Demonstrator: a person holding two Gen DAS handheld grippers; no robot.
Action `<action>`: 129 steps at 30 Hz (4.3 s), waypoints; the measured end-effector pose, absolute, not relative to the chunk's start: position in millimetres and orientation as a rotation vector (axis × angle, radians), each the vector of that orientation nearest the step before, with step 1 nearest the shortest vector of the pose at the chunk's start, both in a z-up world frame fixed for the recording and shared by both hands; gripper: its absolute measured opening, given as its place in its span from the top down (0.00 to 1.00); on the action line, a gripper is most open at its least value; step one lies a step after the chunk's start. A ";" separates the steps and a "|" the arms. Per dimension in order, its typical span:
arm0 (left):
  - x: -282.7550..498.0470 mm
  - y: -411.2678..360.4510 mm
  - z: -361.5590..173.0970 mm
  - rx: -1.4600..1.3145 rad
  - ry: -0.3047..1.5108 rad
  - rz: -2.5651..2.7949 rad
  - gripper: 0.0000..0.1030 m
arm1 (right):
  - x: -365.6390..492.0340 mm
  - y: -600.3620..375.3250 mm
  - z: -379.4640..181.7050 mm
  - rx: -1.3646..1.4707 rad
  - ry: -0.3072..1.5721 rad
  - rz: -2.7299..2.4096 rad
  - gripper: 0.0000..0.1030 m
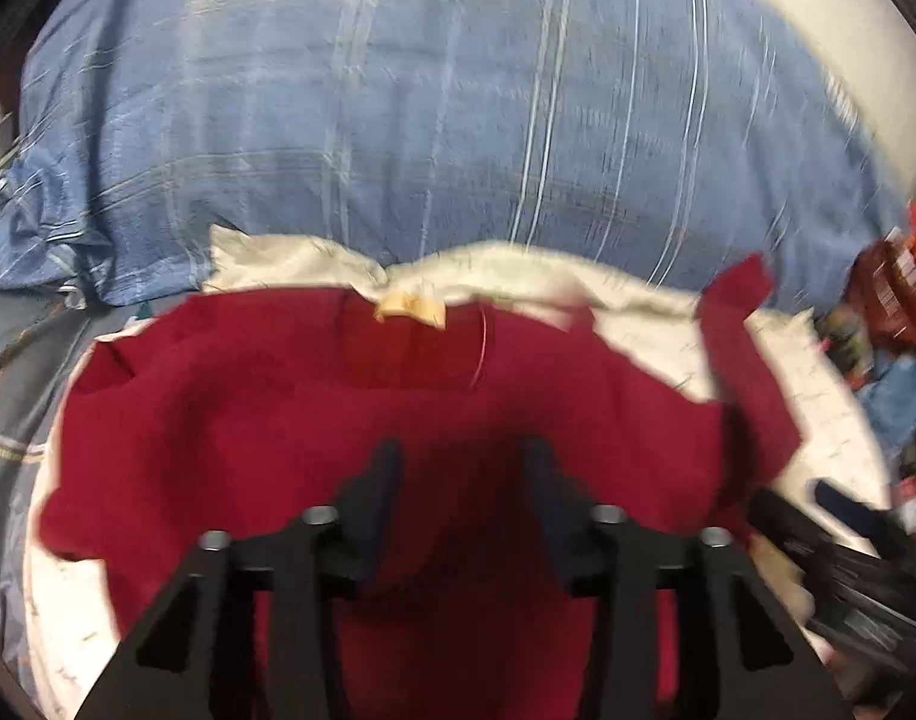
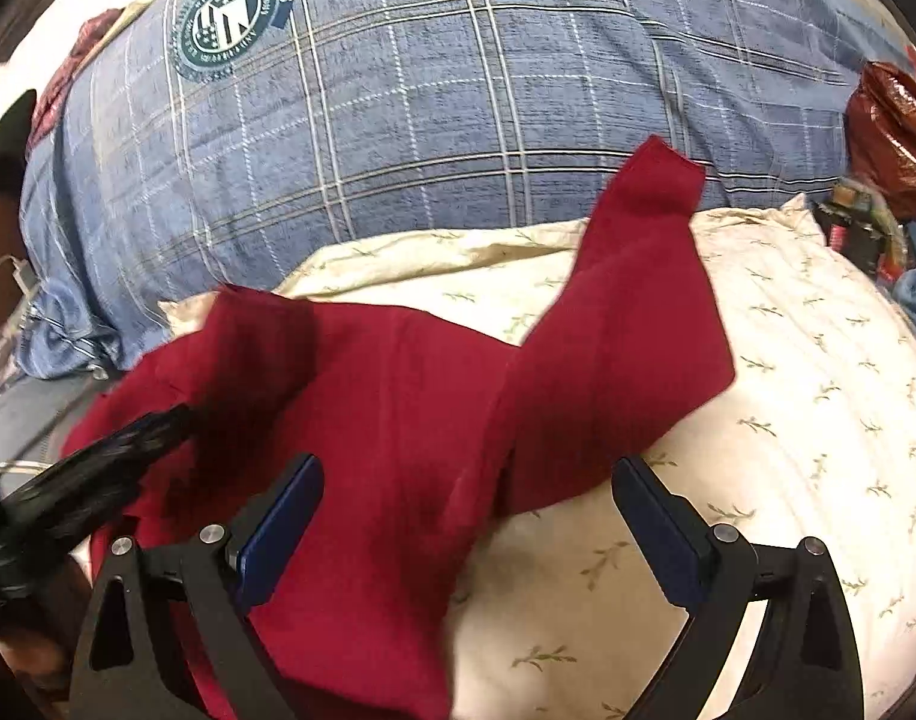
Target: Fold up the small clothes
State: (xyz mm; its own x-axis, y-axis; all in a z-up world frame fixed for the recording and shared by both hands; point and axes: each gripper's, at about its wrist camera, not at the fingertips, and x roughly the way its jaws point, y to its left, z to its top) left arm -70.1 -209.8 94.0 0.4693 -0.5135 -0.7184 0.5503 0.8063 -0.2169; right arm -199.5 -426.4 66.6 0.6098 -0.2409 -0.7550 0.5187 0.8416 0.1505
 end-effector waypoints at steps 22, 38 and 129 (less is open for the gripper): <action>7.4 -66.1 46.1 0.043 0.919 -0.151 0.27 | -109.6 -392.6 17.8 0.083 0.937 -0.325 0.97; -6.6 -69.8 46.2 0.073 0.894 -0.139 0.28 | -117.9 -430.9 29.3 0.151 0.905 -0.439 0.94; -5.9 -82.3 45.7 0.066 0.890 -0.244 0.28 | -133.6 -391.5 25.5 0.193 0.969 -0.269 0.48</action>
